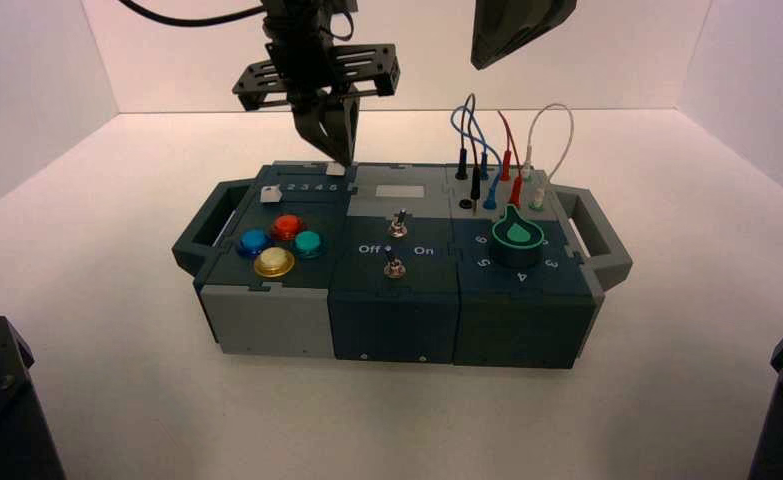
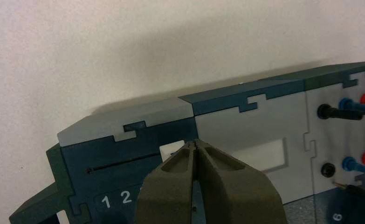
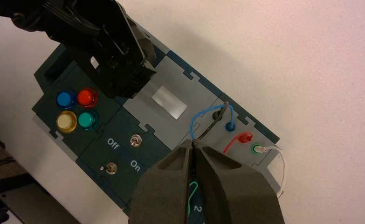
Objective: Move the top slider to position 3.
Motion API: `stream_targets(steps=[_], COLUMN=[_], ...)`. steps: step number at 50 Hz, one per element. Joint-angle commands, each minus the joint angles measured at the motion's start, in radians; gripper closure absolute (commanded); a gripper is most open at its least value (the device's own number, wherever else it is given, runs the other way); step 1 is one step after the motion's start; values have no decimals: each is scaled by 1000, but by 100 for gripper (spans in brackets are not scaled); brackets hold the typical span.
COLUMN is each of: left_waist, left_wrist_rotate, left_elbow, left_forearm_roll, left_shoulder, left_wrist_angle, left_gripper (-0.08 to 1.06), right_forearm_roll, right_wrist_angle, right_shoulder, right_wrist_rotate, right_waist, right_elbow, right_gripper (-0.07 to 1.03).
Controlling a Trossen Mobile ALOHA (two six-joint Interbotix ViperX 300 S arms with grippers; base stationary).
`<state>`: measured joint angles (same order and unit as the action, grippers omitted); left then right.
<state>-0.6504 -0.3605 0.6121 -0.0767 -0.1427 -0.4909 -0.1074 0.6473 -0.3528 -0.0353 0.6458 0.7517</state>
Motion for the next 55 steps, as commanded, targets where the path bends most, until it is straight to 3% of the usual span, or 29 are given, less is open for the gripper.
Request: stream_targets(steps=[1, 55], left_waist=[-5, 31], left_wrist_rotate=[5, 20], left_elbow=[-18, -2], left_forearm_roll=[6, 35], left_shoulder=[12, 34], left_wrist_angle=[3, -2], left_gripper=[101, 101], right_forearm_roll=[-3, -5], right_wrist_angle=[-3, -5], right_shoulder=[-18, -18], right_wrist_rotate=[2, 2], right_waist=[6, 6], right_elbow=[-12, -11], right_gripper=[98, 98])
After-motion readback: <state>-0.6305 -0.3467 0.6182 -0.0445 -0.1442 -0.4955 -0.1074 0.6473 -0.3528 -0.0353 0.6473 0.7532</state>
